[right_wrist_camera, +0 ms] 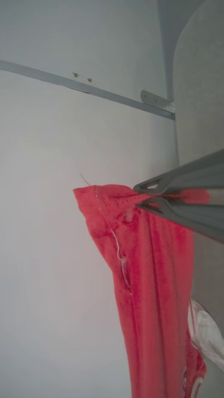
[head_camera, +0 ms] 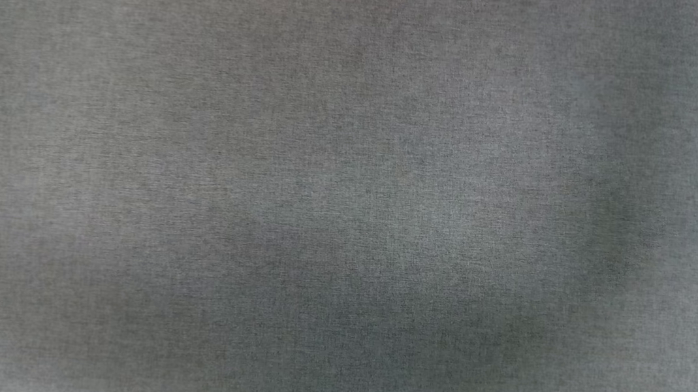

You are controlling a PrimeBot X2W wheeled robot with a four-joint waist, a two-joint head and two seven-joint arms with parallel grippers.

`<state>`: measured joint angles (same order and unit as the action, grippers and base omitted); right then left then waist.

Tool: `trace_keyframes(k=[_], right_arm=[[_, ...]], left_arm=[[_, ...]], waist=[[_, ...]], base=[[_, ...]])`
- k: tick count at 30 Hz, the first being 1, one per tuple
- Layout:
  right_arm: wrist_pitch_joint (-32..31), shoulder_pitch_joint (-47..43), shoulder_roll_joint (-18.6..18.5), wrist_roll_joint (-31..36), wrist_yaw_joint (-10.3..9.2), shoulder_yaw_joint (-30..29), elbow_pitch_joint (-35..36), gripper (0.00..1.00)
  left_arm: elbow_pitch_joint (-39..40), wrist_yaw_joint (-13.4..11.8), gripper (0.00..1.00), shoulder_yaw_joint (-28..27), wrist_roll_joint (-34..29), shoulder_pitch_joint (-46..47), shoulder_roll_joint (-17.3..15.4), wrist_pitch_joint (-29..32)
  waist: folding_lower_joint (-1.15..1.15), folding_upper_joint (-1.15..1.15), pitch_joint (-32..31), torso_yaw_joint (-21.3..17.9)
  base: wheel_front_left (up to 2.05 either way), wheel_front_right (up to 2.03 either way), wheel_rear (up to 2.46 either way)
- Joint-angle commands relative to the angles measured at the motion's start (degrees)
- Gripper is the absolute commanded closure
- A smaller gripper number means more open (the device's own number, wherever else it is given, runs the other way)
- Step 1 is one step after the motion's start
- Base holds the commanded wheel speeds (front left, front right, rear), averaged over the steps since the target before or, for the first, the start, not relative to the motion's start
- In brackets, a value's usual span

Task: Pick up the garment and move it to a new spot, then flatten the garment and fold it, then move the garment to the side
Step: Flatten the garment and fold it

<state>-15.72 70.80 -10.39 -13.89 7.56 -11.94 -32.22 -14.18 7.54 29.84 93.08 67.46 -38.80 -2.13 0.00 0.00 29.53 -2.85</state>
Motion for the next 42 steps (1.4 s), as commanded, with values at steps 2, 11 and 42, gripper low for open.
trace_keyframes(k=[2, 11, 42], right_arm=[[-0.3, -6.9, -1.4, -2.3, -0.13, 1.8, 1.7, 1.00], [-5.3, -36.7, -4.1, -11.2, -0.09, 4.6, 17.9, 1.00], [-14.2, -64.1, 4.0, -15.4, -0.08, -5.9, 44.7, 1.00]], left_arm=[[3.2, -0.1, 1.00, 1.3, -0.8, -9.6, 0.2, -2.7], [12.7, -0.1, 1.00, 5.2, -1.5, -37.6, 1.5, -9.3], [26.5, -0.1, 1.00, 3.8, -7.8, -52.3, -3.8, -7.7]], waist=[[0.00, 0.00, -0.9, 0.9], [0.00, 0.00, -4.1, 3.2], [0.00, 0.00, -7.4, 2.7]], base=[[0.00, 0.00, 0.00], [0.00, 0.00, 0.00], [0.00, 0.00, 0.00]])
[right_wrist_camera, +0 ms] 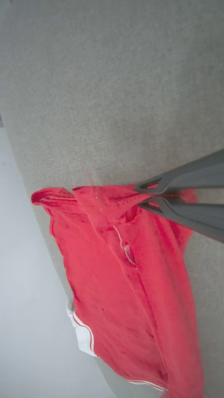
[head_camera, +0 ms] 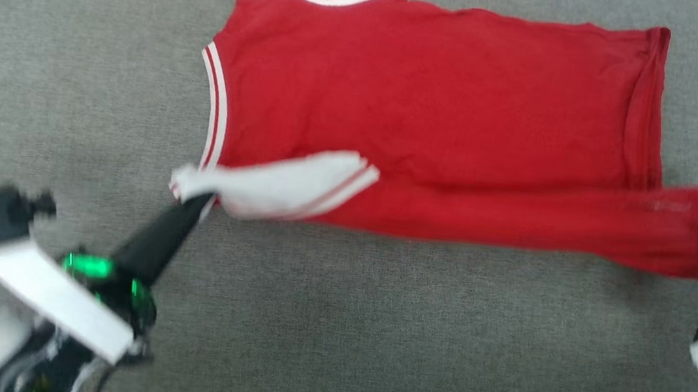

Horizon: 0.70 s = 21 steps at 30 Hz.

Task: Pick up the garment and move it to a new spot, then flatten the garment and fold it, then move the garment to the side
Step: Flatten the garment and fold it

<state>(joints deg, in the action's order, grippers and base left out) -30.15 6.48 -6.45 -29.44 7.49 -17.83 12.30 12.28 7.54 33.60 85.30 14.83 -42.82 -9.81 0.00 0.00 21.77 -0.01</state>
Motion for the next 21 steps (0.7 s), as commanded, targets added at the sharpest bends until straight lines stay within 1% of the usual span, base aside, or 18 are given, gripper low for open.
trace_keyframes(k=[1, 5, 10, 12, 16, 21], right_arm=[[0.6, 2.0, 0.2, 0.3, 0.00, 0.2, -0.9, 1.00], [1.9, 8.2, 0.8, 1.5, 0.00, 1.7, -5.5, 1.00], [4.5, 13.0, 1.2, 2.5, 0.00, 3.1, -11.9, 1.00], [5.6, 14.2, 1.3, 2.7, 0.00, 3.6, -13.8, 1.00], [7.4, 15.7, 1.4, 2.6, 0.00, 4.5, -16.7, 1.00], [8.8, 16.6, 1.2, 2.6, 0.00, 5.2, -18.8, 1.00]], left_arm=[[-0.6, -0.1, 1.00, 0.0, 0.4, 2.6, 0.1, 0.8], [-4.3, -0.1, 1.00, -0.5, 2.4, 9.8, 0.0, 3.6], [-10.6, -0.1, 1.00, -0.5, 4.5, 16.4, 1.4, 7.0], [-13.4, -0.1, 1.00, -0.6, 5.3, 18.1, 2.3, 7.9], [-17.9, -0.1, 1.00, -0.4, 5.1, 19.9, 3.2, 9.3], [-21.0, -0.1, 1.00, -0.2, 4.7, 20.7, 3.7, 10.0]], waist=[[0.00, 0.00, 0.9, -0.3], [0.00, 0.00, 2.6, -1.2], [0.00, 0.00, 4.6, -1.7], [0.00, 0.00, 5.4, -1.8], [0.00, 0.00, 6.8, -2.3], [0.00, 0.00, 7.6, -2.7]], base=[[0.00, 0.00, 0.00], [0.00, 0.00, 0.00], [0.00, 0.00, 0.00], [0.00, 0.00, 0.00], [0.00, 0.00, 0.00], [0.00, 0.00, 0.00]])
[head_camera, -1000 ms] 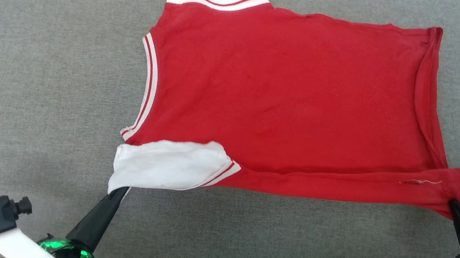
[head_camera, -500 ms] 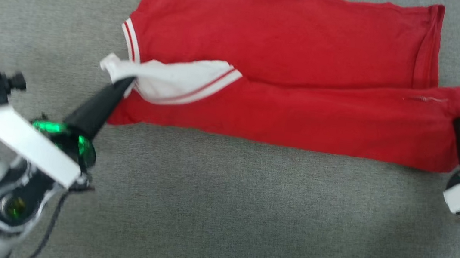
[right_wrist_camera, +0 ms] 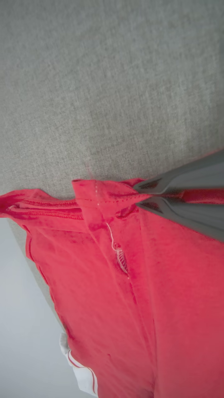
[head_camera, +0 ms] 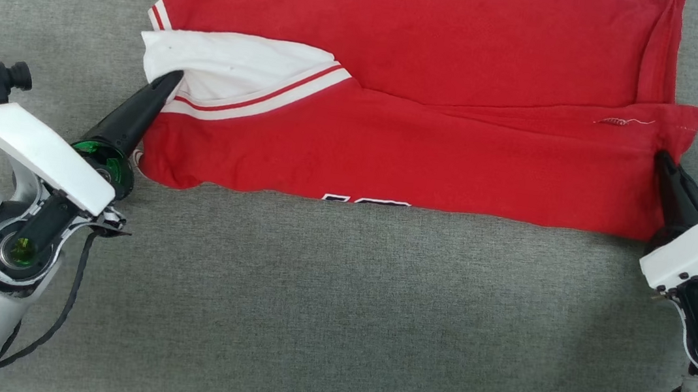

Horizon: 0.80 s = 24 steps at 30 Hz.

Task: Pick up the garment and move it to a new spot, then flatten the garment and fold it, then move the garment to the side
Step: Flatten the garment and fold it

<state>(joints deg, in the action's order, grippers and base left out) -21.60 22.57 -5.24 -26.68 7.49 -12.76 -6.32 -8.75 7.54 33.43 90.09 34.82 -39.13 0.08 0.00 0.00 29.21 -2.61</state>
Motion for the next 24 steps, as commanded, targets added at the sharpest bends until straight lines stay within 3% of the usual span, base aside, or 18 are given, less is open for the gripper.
trace_keyframes(k=[1, 2, 3, 4, 5, 6, 7, 11, 16, 21, 24], right_arm=[[0.6, 0.6, 0.0, -0.2, 0.00, 0.3, -0.7, 1.00], [0.8, 0.7, 0.0, -0.2, 0.00, 0.5, -1.1, 1.00], [1.0, 0.9, 0.0, -0.2, -0.01, 0.8, -1.4, 1.00], [1.3, 1.0, -0.3, -0.1, -0.01, 1.1, -1.7, 0.84], [1.8, 1.0, -0.5, 0.3, -0.01, 1.5, -1.8, 0.55], [2.3, 1.0, -0.7, 0.5, 0.00, 1.7, -1.8, 0.13], [2.8, 0.9, -1.0, 0.7, 0.00, 1.9, -1.7, 0.00], [3.2, -0.3, -1.6, 1.0, 0.00, 2.0, -0.6, 0.00], [2.5, -2.3, -2.1, 1.2, 0.00, 1.7, 2.1, 0.00], [1.5, -4.2, -2.0, 1.2, 0.00, 0.7, 5.0, 0.00], [1.2, -5.0, -1.5, 1.4, 0.00, 0.7, 6.2, 0.00]], left_arm=[[-1.0, -0.1, 1.00, 0.1, -0.3, 0.9, 0.1, 0.2], [-1.9, -0.1, 1.00, 0.4, -0.8, 1.1, 0.0, 0.2], [-2.7, -0.1, 0.88, 0.9, -1.5, 1.2, -0.1, 0.3], [-3.5, -0.1, 0.54, 1.6, -2.9, 1.5, -0.4, 0.1], [-4.2, -0.1, 0.00, 2.5, -4.8, 1.9, -1.0, -0.5], [-4.5, -0.1, 0.00, 3.5, -5.7, 2.3, -1.2, -1.1], [-4.5, -0.1, 0.00, 4.3, -6.7, 2.8, -1.4, -1.6], [-3.1, -0.1, 0.00, 7.8, -9.9, 5.0, -4.3, -3.8], [0.0, -0.1, 0.00, 13.7, -15.3, 7.7, -10.4, -5.5], [1.2, -0.1, 0.00, 23.1, -21.2, 10.0, -16.1, 2.2], [1.3, -0.1, 0.00, 26.1, -17.5, 10.8, -16.3, 6.6]], waist=[[0.00, 0.00, 0.2, -0.2], [0.00, 0.00, 0.2, -0.2], [0.00, 0.00, 0.2, -0.3], [0.00, 0.00, 0.1, -0.3], [0.00, 0.00, 0.0, -0.3], [0.00, 0.00, -0.2, -0.2], [0.00, 0.00, -0.5, -0.1], [0.00, 0.00, -2.1, 0.4], [0.00, 0.00, -4.2, 1.1], [0.00, 0.00, -5.6, 1.4], [0.00, 0.00, -5.7, 1.0]], base=[[0.00, 0.00, 0.00], [0.00, 0.00, 0.00], [0.00, 0.00, 0.00], [0.00, 0.00, 0.00], [0.00, 0.00, 0.00], [0.00, 0.00, 0.00], [0.00, 0.00, 0.00], [0.00, 0.00, 0.00], [0.00, 0.00, 0.00], [0.00, 0.00, 0.00], [0.00, 0.00, 0.00]])
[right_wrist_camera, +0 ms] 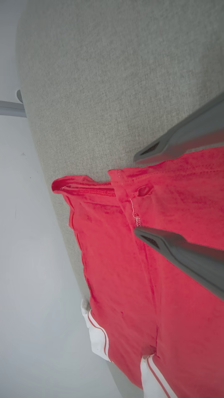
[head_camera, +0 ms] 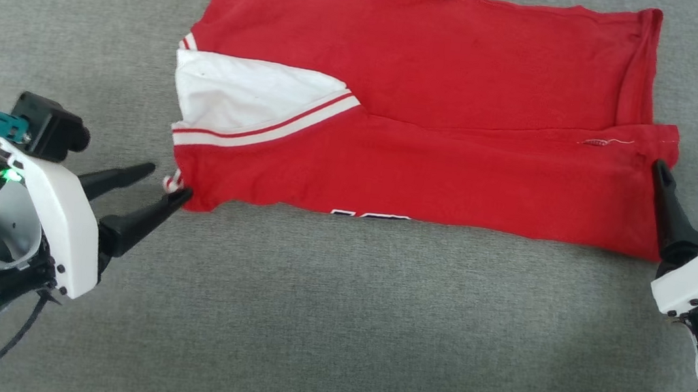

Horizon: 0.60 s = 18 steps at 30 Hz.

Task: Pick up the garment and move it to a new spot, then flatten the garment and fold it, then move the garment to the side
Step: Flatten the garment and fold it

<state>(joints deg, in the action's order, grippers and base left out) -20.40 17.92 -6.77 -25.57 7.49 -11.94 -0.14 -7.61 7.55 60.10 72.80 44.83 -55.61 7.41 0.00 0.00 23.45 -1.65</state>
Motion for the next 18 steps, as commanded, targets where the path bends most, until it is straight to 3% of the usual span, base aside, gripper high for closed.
trace_keyframes(k=[1, 9, 11, 12, 13, 14, 18], right_arm=[[0.0, -0.6, 0.4, 0.2, 0.00, 0.1, 0.5, 0.00], [0.4, -0.9, 1.8, -0.1, 0.00, 1.4, 0.6, 0.00], [0.4, -1.0, 1.8, -0.2, 0.00, 1.6, 0.7, 0.00], [0.4, -0.9, 1.9, -0.2, 0.00, 1.7, 0.8, 0.00], [0.4, -1.0, 1.9, -0.2, 0.00, 1.8, 0.8, 0.00], [0.0, -1.1, 1.7, 0.1, 0.00, 2.1, 0.8, 0.00], [-1.6, -1.3, 0.5, 1.0, 0.00, 3.5, 1.2, 0.00]], left_arm=[[-1.5, -0.1, 0.00, 0.9, 0.1, 1.7, -0.3, 1.0], [-6.1, -0.1, 0.00, 4.9, 7.3, 2.9, 2.5, 6.7], [-6.2, -0.1, 0.26, 5.8, 9.0, 3.1, 2.8, 8.8], [-6.4, -0.1, 0.58, 6.0, 9.9, 3.3, 2.9, 9.4], [-6.7, -0.1, 0.72, 6.4, 10.3, 3.5, 2.9, 10.2], [-6.9, -0.1, 1.00, 7.1, 10.5, 3.6, 3.0, 11.1], [-6.8, -0.1, 1.00, 8.0, 11.5, 3.8, 3.1, 12.4]], waist=[[0.00, 0.00, 0.3, -0.6], [0.00, 0.00, 2.0, -3.6], [0.00, 0.00, 2.3, -4.2], [0.00, 0.00, 2.4, -4.5], [0.00, 0.00, 2.5, -4.7], [0.00, 0.00, 2.5, -4.8], [0.00, 0.00, 2.6, -5.2]], base=[[0.00, 0.00, 0.00], [0.00, 0.00, 0.00], [0.00, 0.00, 0.00], [0.00, 0.00, 0.00], [0.00, 0.00, 0.00], [0.00, 0.00, 0.00], [0.00, 0.00, 0.00]])
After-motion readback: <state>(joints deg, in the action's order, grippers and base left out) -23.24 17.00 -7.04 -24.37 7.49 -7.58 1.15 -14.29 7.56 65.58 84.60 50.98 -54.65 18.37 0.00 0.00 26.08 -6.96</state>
